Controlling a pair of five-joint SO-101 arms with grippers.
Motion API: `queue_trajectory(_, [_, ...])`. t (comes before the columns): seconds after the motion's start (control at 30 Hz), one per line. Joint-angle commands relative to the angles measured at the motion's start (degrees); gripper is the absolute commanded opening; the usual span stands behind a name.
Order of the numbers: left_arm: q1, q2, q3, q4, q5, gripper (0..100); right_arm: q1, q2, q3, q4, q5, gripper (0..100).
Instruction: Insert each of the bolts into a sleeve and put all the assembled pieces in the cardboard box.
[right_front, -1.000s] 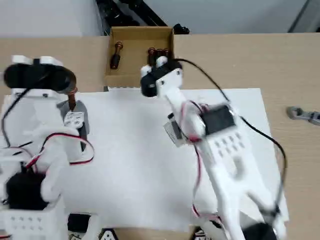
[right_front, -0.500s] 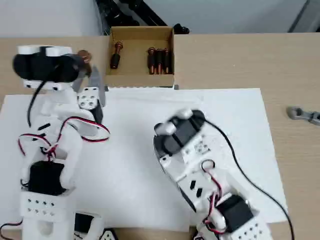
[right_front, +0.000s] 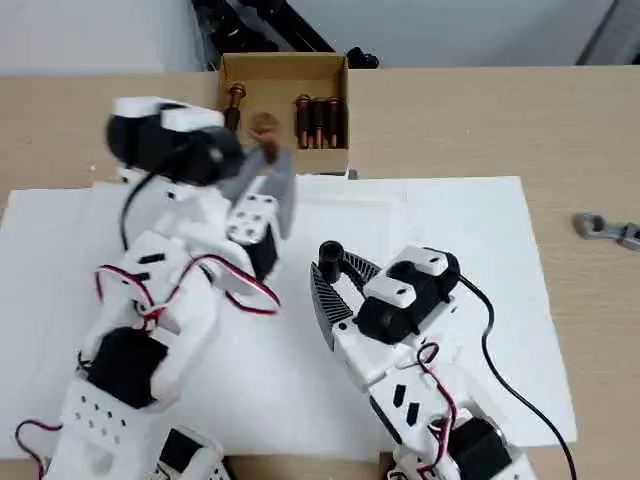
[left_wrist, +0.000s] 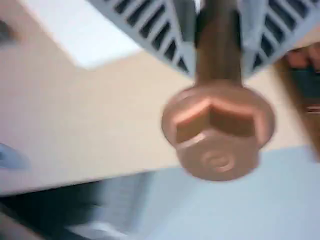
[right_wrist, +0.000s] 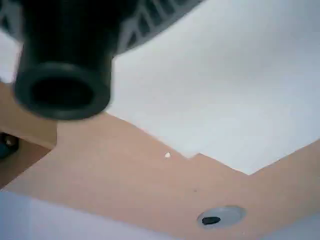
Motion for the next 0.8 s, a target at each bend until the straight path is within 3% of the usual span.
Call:
queue_trajectory(0.0, [2.99, -0.18, -0.48, -1.85, 0.35, 1, -0.31, -0.92, 0.18, -2.15, -0.7, 0.4])
queue_trajectory(0.4, [5.27, 3.87, -0.57, 0.97, 0.97, 1, -0.22, -0.84, 0.18, -2.15, -0.62, 0.4])
queue_trajectory(0.53, [5.27, 3.87, -0.92, 3.78, 5.27, 1, -0.04, -0.84, 0.18, -2.15, -0.62, 0.4])
queue_trajectory(0.77, [7.38, 3.87, -7.87, 10.46, 5.71, 1, -0.04, -0.57, 0.26, -2.15, -0.62, 0.4])
